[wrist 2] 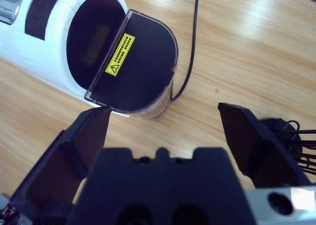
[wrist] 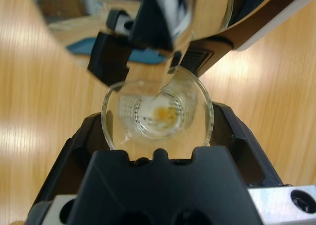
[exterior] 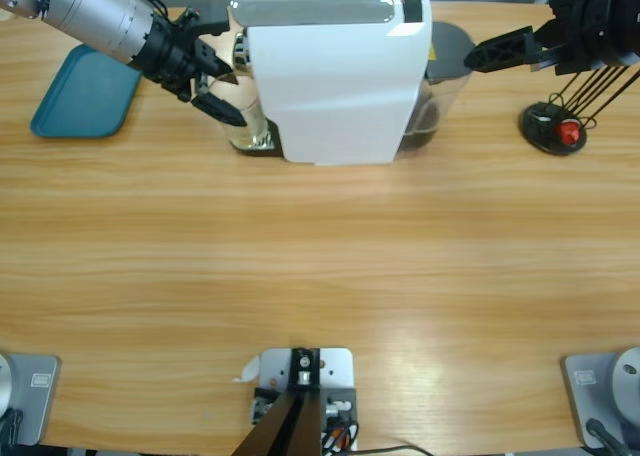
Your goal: Pour coffee
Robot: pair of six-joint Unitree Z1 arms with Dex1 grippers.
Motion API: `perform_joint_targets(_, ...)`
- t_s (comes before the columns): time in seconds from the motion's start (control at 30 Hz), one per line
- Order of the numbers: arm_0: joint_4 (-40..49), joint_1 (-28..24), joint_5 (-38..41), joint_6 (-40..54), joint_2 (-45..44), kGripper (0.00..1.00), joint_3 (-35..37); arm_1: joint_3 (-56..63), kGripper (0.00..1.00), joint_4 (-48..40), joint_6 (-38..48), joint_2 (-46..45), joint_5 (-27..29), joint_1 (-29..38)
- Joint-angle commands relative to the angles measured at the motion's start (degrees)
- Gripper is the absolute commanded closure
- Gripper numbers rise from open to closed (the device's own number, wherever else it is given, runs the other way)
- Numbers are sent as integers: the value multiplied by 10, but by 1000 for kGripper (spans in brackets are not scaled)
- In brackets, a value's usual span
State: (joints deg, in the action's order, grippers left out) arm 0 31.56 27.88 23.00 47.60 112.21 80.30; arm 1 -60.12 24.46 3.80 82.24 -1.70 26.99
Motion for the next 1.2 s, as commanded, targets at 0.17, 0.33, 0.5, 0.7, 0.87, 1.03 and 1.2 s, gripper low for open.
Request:
perform_joint_targets(0.17, 8, 3, -17, -2, 39, 501, 14, 22, 13, -4, -6, 13, -8, -12)
perform_joint_targets(0.33, 8, 0, -19, -1, 40, 500, 14, 23, 13, -4, -6, 13, -8, -12)
perform_joint_targets(0.5, 8, 0, -18, -3, 42, 495, 15, 24, 13, -4, -6, 13, -8, -12)
perform_joint_targets(0.7, 8, 0, -16, -7, 42, 414, 14, 24, 13, -4, -6, 13, -8, -12)
perform_joint_targets(0.87, 8, 0, -15, -8, 41, 150, 13, 24, 13, -4, -6, 12, -7, -12)
perform_joint_targets(1.03, 8, 0, -13, -9, 37, 0, 8, 23, 13, -4, -6, 12, -7, -12)
perform_joint_targets(1.2, 8, -1, -13, -12, 28, 0, 3, 23, 18, -4, -6, 11, -8, -12)
